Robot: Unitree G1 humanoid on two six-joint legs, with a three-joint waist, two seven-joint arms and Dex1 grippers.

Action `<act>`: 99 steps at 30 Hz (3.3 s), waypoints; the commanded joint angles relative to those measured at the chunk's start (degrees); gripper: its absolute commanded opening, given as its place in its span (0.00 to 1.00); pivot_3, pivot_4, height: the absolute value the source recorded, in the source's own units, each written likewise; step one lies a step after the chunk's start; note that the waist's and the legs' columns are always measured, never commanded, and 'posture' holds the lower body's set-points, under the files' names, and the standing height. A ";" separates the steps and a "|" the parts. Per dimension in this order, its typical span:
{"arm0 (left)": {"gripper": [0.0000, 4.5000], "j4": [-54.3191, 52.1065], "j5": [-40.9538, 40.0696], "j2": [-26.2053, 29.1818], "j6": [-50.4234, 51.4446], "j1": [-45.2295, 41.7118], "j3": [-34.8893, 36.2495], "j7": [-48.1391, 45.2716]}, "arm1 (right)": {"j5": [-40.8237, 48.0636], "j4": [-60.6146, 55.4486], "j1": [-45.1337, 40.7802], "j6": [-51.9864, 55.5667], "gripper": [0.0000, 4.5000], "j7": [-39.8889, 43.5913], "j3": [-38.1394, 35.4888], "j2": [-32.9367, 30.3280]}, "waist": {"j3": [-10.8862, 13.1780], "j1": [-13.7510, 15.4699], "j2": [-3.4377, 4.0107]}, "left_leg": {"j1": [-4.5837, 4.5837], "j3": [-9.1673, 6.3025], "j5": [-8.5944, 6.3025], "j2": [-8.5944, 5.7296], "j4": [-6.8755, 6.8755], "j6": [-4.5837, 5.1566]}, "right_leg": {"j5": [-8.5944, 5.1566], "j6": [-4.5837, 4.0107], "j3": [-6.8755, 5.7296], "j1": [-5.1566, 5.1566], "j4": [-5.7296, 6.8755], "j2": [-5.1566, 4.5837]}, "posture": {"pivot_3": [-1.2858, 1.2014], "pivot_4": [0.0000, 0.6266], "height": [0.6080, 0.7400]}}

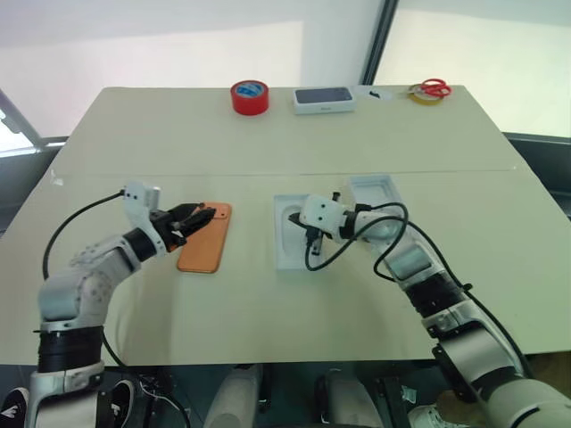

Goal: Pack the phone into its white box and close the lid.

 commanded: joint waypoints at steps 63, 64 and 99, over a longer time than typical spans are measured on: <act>0.01 18.68 -0.83 3.47 27.43 -8.31 -0.60 -11.89 | -12.43 8.89 -10.10 7.01 0.00 -1.52 14.99 15.56 | -0.35 -0.77 -0.01 | 0.64 -0.07 0.06 0.02 -0.50 -0.38 | 0.00 -0.03 0.05 0.30 0.05 0.07 | 0.52 0.24 0.99; 0.01 19.36 -1.00 3.43 27.66 -8.48 0.07 -11.69 | -12.42 8.79 -10.04 6.99 0.00 -1.50 14.93 15.50 | -0.35 -0.77 -0.01 | 0.63 -0.07 0.06 0.02 -0.50 -0.38 | 0.00 -0.03 0.06 0.30 0.05 0.07 | 0.52 0.24 0.99; 0.00 10.82 -15.75 -5.54 28.11 -6.13 12.98 -3.20 | 7.34 -18.02 11.60 -0.72 0.64 21.47 2.55 -12.17 | -0.15 -0.36 -0.29 | 0.49 -0.04 -0.18 0.08 -0.36 0.01 | -0.01 -0.05 0.14 0.31 -0.14 -0.03 | 0.52 0.24 0.99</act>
